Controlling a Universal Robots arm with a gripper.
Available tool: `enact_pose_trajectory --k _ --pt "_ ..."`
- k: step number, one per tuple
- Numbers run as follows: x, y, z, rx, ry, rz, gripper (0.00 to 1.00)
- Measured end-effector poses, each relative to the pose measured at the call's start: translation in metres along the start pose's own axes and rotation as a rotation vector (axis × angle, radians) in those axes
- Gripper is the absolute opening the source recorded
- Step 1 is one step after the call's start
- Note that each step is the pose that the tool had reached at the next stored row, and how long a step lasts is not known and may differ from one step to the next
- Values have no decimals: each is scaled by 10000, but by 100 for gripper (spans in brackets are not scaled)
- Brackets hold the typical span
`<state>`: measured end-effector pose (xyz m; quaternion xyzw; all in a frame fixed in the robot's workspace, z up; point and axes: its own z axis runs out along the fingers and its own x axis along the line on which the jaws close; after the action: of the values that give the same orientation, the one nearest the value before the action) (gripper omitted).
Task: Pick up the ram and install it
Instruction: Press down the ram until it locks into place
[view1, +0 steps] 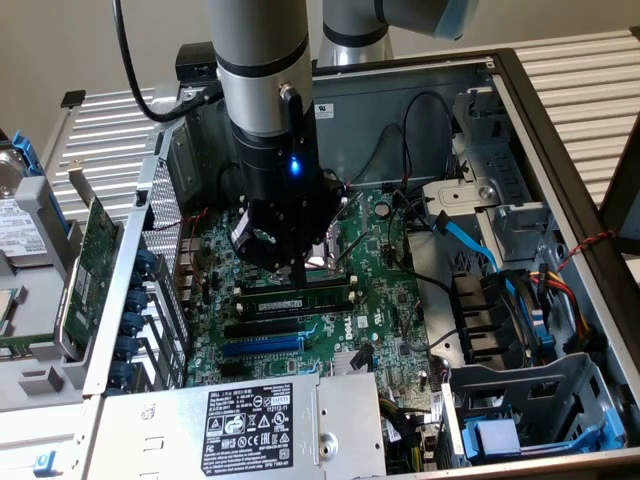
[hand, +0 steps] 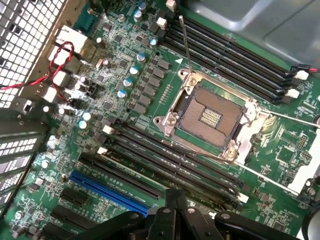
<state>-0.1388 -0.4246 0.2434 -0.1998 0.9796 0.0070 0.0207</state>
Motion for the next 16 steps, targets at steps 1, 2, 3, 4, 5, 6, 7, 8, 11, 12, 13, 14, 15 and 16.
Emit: enact_pose_trajectory --k 1,2,3,4,5,6,7,8,11,12,13,14,15,16 --pt "1 0 0 -5 4 118 11" --pt "1 1 0 -9 15 230 11" --pt "2 1 -1 -15 33 344 11" --pt "3 1 -1 -21 49 443 11" --pt "3 1 -1 -27 65 549 11" --pt "3 1 0 -35 85 654 11" --pt "4 2 0 -44 109 768 11" --pt "4 2 -1 -52 133 864 11" --pt "5 2 0 -101 252 1138 11" --pt "5 2 0 -119 305 1212 11" --pt "5 2 -1 -133 348 1289 11" --pt "5 2 -2 -145 385 1364 11" --pt "5 2 -3 -155 419 1440 11" --pt "5 2 -4 -165 450 1519 11"
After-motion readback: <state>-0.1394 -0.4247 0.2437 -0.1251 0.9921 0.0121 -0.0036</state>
